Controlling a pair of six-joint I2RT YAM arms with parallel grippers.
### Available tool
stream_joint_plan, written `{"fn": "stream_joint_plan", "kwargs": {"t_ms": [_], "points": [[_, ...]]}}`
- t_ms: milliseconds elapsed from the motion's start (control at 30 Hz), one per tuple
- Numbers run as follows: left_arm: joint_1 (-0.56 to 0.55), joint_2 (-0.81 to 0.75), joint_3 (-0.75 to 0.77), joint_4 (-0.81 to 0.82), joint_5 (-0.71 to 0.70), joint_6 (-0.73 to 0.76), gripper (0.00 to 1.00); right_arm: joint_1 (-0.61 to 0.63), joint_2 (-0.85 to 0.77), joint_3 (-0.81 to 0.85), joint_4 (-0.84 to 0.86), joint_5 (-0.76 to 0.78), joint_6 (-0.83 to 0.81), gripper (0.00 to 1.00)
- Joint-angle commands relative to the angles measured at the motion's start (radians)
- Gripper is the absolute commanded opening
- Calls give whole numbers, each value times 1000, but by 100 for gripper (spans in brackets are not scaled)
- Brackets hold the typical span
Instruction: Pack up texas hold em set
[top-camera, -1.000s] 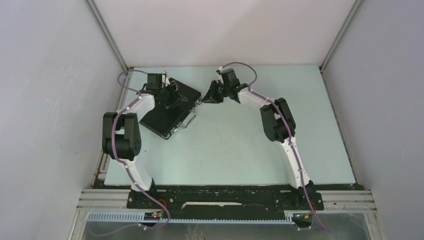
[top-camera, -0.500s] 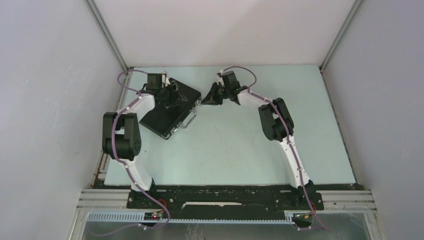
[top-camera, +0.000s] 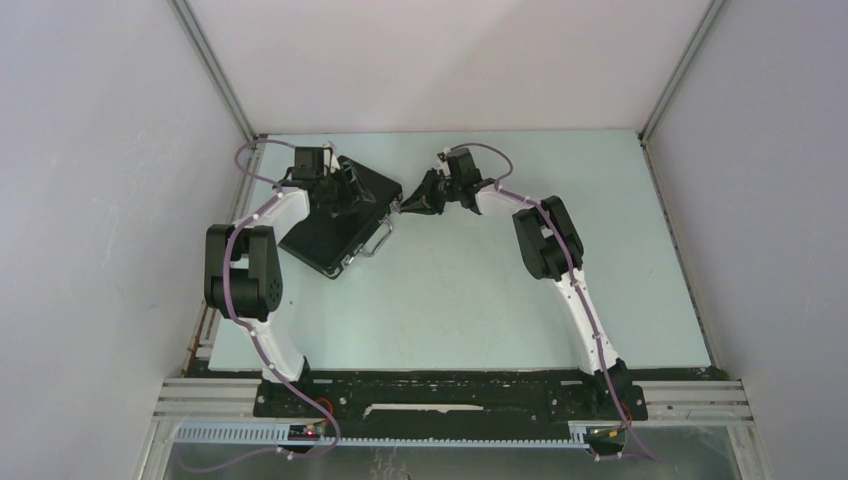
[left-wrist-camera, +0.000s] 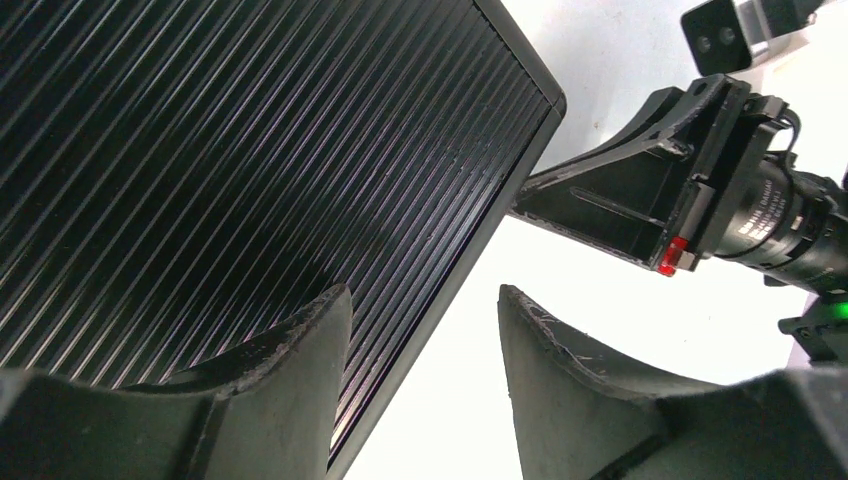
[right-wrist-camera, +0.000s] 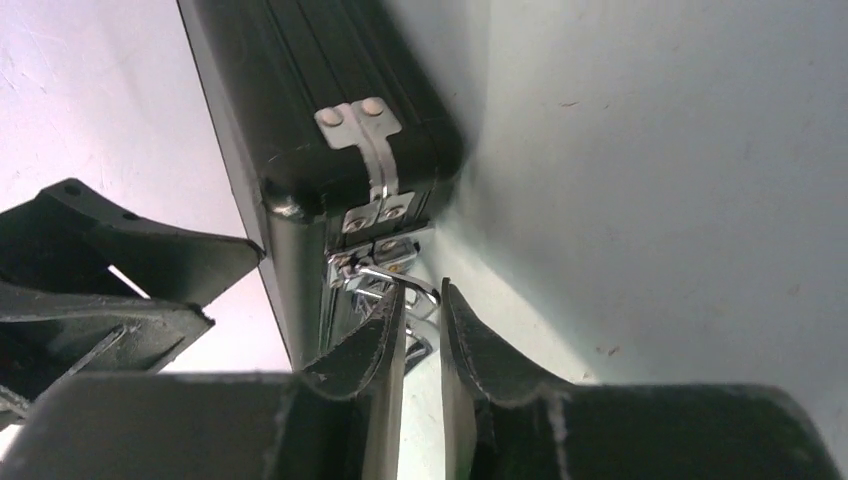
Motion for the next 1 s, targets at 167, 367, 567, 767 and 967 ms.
{"fn": "stream_joint_plan", "kwargs": {"t_ms": [167,367,567,767,967], "points": [[8,-13,-12,-94,-22,9,62,22,80,47,76,40,132,22],[7,-9,-11,-89,-20,8,62,19,36,1,100,19,99,22],[10,-13,-8,-91,-18,14,62,18,-135,-209,159,30,-8,49],[9,-26,-11,-89,-37,32,62,46,-289,-360,161,43,-128,62],[9,-17,-9,-100,-90,64,61,119,-418,-512,192,91,-133,63]]}}
